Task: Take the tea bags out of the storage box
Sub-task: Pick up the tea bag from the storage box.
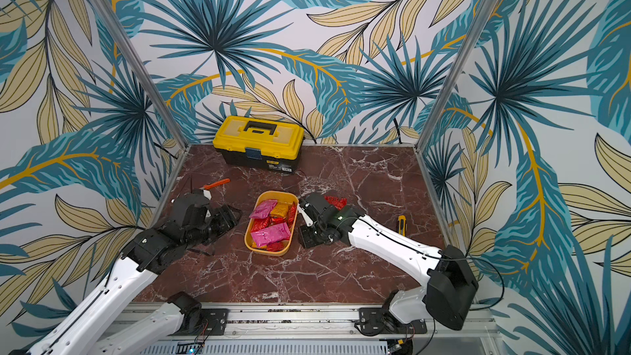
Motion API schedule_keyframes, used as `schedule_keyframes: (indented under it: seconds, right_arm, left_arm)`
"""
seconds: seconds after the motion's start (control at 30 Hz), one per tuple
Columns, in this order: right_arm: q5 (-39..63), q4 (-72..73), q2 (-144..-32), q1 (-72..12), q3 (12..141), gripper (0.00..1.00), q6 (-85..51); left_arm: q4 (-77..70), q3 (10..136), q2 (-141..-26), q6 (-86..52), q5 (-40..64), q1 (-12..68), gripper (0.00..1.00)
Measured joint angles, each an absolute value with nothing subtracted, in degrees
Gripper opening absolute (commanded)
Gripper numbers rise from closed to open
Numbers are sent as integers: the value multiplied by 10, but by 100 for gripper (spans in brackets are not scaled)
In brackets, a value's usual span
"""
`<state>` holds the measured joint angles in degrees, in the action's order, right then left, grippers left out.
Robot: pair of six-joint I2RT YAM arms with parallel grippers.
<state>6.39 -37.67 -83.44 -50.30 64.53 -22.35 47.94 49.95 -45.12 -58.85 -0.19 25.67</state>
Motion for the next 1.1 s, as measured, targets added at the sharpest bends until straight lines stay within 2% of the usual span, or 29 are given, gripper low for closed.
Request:
schedule_keyframes:
  seconds: [0.2, 0.57, 0.93, 1.1]
  right_arm:
    - [22, -375, -895, -562, 689, 48, -166]
    - [-57, -376, -948, -590, 733, 52, -83]
    - [-69, -382, -979, -627, 760, 52, -37]
    - [-73, -389, -994, -633, 775, 44, -29]
  left_arm:
    - [496, 411, -391, -615, 28, 233, 70]
    - [498, 334, -305, -668, 55, 230, 72]
    - [516, 333, -279, -681, 56, 229, 73]
    - [522, 333, -275, -686, 56, 228, 73]
